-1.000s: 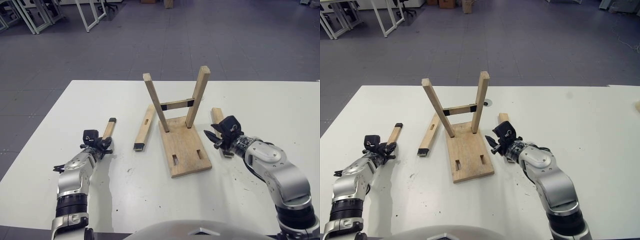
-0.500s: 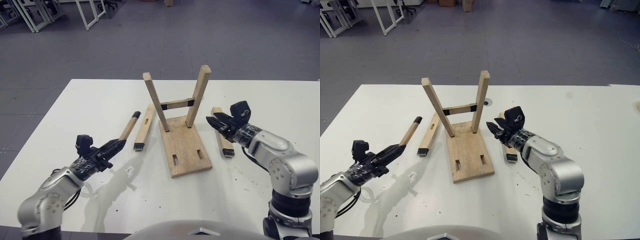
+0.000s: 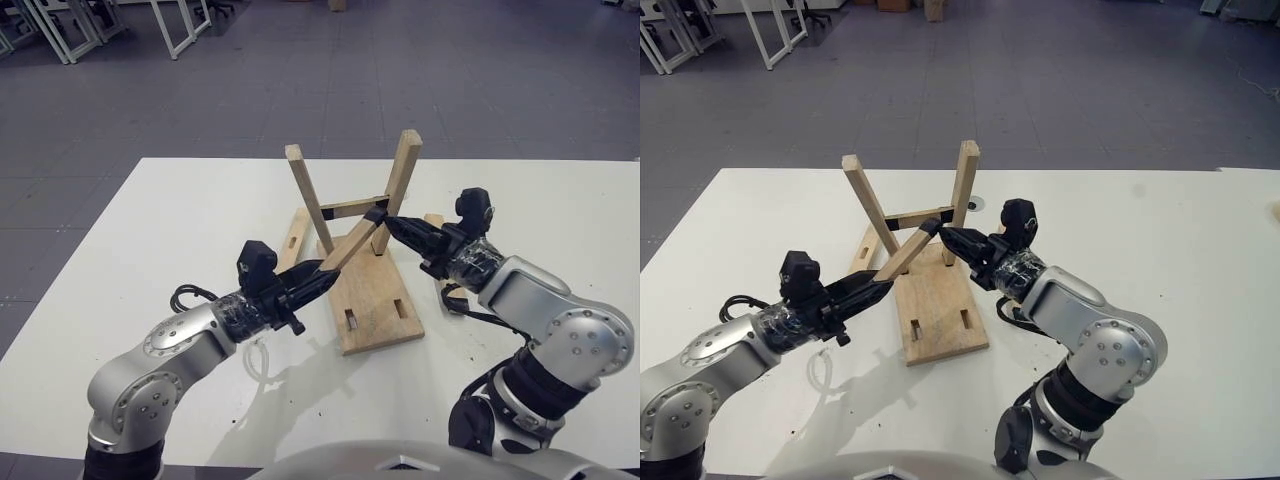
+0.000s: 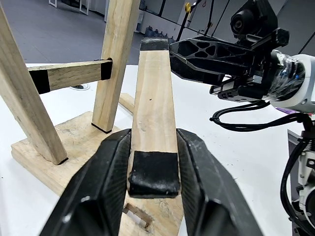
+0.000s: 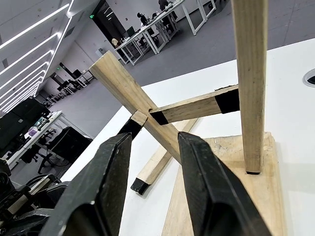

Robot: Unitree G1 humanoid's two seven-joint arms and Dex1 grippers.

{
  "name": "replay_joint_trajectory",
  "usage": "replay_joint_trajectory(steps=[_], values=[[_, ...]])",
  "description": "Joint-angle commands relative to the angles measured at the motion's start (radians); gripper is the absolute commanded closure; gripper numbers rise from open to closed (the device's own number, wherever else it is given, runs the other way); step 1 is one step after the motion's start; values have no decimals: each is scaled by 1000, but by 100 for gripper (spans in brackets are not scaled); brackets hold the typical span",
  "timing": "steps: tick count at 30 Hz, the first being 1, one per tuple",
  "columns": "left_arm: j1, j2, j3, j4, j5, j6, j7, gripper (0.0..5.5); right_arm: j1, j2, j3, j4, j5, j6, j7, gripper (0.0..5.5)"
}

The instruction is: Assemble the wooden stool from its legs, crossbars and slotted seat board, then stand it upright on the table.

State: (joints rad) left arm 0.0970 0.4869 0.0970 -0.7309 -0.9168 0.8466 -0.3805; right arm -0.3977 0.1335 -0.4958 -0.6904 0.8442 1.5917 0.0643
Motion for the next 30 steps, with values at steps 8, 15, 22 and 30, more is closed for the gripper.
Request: replay_joint_trajectory(steps=[8, 15, 22, 30], values=[[-22, -24, -44, 11, 50, -49, 16, 419, 31, 122, -8, 213, 768, -293, -623, 379], [-63, -34, -60, -9, 35, -35, 45, 419, 162, -150, 284, 236, 1079, -617, -871, 379], [-39, -5, -30, 10, 58, -47, 32, 419, 155, -334, 364, 235, 1119, -766, -828, 379], [-67, -17, -59, 0, 55, -48, 37, 419, 161, -423, 436, 236, 1118, -844, -772, 379]])
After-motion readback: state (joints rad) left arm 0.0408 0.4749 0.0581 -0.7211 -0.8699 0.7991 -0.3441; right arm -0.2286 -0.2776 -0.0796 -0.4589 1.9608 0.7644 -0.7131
